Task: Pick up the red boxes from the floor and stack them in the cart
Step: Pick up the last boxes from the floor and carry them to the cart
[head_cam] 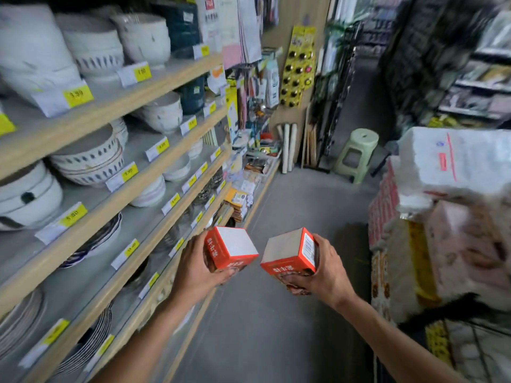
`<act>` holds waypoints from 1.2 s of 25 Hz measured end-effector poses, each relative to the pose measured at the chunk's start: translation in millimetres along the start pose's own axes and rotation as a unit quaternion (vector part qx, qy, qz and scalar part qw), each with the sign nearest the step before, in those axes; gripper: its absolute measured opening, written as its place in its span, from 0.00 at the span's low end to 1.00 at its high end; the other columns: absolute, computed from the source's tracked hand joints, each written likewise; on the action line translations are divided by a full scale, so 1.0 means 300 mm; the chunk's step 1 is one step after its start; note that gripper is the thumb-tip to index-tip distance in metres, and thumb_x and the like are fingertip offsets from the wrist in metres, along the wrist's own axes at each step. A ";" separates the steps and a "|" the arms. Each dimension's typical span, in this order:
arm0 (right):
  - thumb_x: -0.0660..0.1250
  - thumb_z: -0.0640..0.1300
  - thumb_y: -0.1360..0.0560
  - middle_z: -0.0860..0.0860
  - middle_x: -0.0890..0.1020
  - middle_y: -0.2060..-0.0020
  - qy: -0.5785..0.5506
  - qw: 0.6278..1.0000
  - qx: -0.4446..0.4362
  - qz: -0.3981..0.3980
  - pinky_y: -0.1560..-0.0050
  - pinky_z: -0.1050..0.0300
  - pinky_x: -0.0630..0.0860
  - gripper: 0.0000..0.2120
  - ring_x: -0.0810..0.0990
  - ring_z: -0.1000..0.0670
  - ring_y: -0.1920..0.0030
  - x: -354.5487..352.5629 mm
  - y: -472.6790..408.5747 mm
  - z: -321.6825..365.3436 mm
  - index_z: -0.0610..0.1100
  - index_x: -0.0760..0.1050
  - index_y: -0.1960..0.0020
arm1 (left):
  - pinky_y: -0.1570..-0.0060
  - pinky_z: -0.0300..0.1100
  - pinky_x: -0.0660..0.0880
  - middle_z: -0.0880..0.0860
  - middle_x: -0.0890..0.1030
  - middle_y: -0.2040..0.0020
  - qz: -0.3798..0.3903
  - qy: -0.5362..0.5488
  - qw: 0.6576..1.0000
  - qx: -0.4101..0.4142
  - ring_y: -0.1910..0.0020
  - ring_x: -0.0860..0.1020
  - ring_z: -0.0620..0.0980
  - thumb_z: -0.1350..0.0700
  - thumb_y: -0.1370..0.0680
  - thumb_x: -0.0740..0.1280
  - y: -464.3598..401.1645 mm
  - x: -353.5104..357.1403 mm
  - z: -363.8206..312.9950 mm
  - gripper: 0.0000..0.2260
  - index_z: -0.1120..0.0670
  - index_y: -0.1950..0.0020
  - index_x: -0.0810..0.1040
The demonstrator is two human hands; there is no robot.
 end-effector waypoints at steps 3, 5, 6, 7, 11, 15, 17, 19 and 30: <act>0.79 0.71 0.42 0.60 0.73 0.37 -0.005 0.999 -0.031 -0.022 0.32 0.44 0.73 0.50 0.74 0.56 0.37 -0.075 0.023 0.083 0.58 0.61 0.28 | 0.37 0.52 0.74 0.42 0.74 0.35 -0.024 -0.008 1.000 0.018 0.35 0.73 0.46 0.46 0.43 0.83 0.000 -0.074 -0.103 0.47 0.37 0.29 0.64; 0.79 0.71 0.42 0.61 0.73 0.37 -0.015 0.998 -0.050 -0.023 0.32 0.44 0.73 0.49 0.74 0.57 0.37 -0.115 0.028 0.125 0.59 0.61 0.28 | 0.36 0.50 0.73 0.42 0.73 0.36 -0.055 -0.024 0.998 0.026 0.35 0.73 0.47 0.49 0.43 0.85 0.013 -0.122 -0.166 0.48 0.42 0.27 0.65; 0.79 0.71 0.42 0.62 0.73 0.38 -0.020 0.998 -0.064 -0.023 0.32 0.44 0.74 0.49 0.74 0.57 0.37 -0.129 0.030 0.140 0.59 0.61 0.28 | 0.37 0.48 0.72 0.42 0.72 0.37 -0.071 -0.028 0.997 0.026 0.35 0.72 0.47 0.51 0.43 0.85 0.024 -0.143 -0.192 0.48 0.44 0.27 0.65; 0.79 0.72 0.43 0.62 0.73 0.38 -0.026 0.997 -0.073 -0.021 0.33 0.45 0.74 0.49 0.74 0.57 0.37 -0.143 0.027 0.151 0.60 0.61 0.29 | 0.37 0.46 0.72 0.42 0.71 0.37 -0.086 -0.028 0.995 0.030 0.35 0.72 0.46 0.52 0.43 0.85 0.037 -0.163 -0.225 0.49 0.45 0.27 0.65; 0.81 0.71 0.45 0.64 0.73 0.39 -0.081 0.992 -0.098 0.007 0.37 0.48 0.79 0.50 0.75 0.57 0.38 -0.185 -0.010 0.193 0.65 0.59 0.30 | 0.39 0.42 0.71 0.40 0.70 0.36 -0.120 -0.041 0.992 0.028 0.34 0.70 0.42 0.50 0.41 0.85 0.102 -0.220 -0.303 0.48 0.41 0.27 0.63; 0.81 0.70 0.45 0.64 0.74 0.38 -0.107 0.981 -0.155 0.041 0.37 0.48 0.79 0.51 0.75 0.57 0.37 -0.205 -0.069 0.260 0.64 0.59 0.29 | 0.40 0.44 0.75 0.44 0.72 0.34 -0.160 -0.048 0.986 -0.010 0.34 0.71 0.43 0.47 0.41 0.84 0.195 -0.282 -0.343 0.48 0.41 0.26 0.63; 0.82 0.69 0.44 0.62 0.74 0.38 -0.116 0.974 -0.186 0.059 0.37 0.47 0.78 0.52 0.75 0.57 0.37 -0.185 -0.097 0.300 0.62 0.59 0.28 | 0.42 0.41 0.74 0.44 0.72 0.34 -0.199 -0.067 0.977 -0.024 0.35 0.71 0.42 0.48 0.40 0.84 0.260 -0.314 -0.368 0.48 0.42 0.26 0.63; 0.83 0.67 0.44 0.60 0.74 0.39 -0.135 0.963 -0.214 0.088 0.40 0.45 0.79 0.52 0.75 0.55 0.37 -0.143 -0.126 0.348 0.60 0.61 0.28 | 0.45 0.36 0.73 0.42 0.71 0.36 -0.240 -0.073 0.967 -0.043 0.39 0.71 0.38 0.50 0.39 0.84 0.340 -0.344 -0.391 0.47 0.41 0.26 0.63; 0.85 0.63 0.44 0.65 0.74 0.37 -0.226 0.843 -0.370 0.318 0.38 0.51 0.79 0.49 0.75 0.62 0.37 0.337 0.160 0.818 0.71 0.61 0.31 | 0.44 0.32 0.75 0.35 0.78 0.39 -0.472 -0.096 0.865 -0.138 0.40 0.77 0.34 0.47 0.38 0.83 1.069 -0.607 -0.490 0.37 0.37 0.34 0.70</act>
Point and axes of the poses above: each hand's wrist, its own y-axis away from the middle knuckle, its own x-axis out of the palm, z = x × y, the point moved 4 cm from there along -y, towards the middle knuckle
